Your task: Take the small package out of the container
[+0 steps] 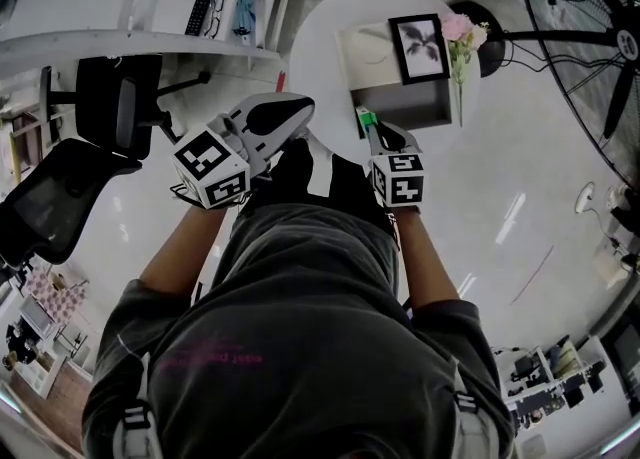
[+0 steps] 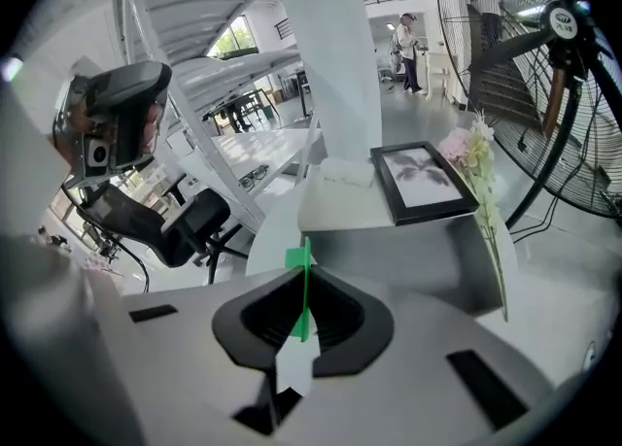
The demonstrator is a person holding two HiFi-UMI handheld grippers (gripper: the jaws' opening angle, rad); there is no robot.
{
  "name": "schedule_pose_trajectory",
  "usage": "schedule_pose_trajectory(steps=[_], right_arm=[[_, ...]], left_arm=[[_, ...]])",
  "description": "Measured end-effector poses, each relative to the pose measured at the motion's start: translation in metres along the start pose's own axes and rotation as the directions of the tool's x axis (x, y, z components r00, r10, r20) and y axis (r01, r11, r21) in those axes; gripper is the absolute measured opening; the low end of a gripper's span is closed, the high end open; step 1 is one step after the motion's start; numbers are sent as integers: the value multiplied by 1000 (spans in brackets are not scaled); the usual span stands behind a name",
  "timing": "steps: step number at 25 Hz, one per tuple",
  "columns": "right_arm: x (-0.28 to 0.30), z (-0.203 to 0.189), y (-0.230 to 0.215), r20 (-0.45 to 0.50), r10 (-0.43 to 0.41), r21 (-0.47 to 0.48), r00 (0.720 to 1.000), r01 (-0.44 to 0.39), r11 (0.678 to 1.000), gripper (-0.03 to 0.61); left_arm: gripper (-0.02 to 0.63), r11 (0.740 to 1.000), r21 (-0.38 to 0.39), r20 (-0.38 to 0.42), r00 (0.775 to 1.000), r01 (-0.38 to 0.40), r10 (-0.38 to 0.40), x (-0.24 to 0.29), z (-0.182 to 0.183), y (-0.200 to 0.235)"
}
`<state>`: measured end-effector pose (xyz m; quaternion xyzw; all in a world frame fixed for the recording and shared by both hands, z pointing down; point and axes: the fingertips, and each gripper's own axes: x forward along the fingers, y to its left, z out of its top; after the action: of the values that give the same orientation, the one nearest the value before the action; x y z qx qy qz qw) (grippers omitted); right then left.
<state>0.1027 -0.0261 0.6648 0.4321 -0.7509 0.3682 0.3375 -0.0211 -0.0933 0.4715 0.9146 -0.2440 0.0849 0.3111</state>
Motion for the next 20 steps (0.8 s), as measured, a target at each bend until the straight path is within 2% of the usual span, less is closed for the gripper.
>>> schedule_pose_trajectory(steps=[9, 20], right_arm=[[-28, 29, -9, 76, -17, 18, 997, 16, 1000, 26], [-76, 87, -10, 219, -54, 24, 974, 50, 998, 26]], left_arm=[[15, 999, 37, 23, 999, 30, -31, -3, 20, -3], [15, 993, 92, 52, 995, 78, -83, -5, 46, -16]])
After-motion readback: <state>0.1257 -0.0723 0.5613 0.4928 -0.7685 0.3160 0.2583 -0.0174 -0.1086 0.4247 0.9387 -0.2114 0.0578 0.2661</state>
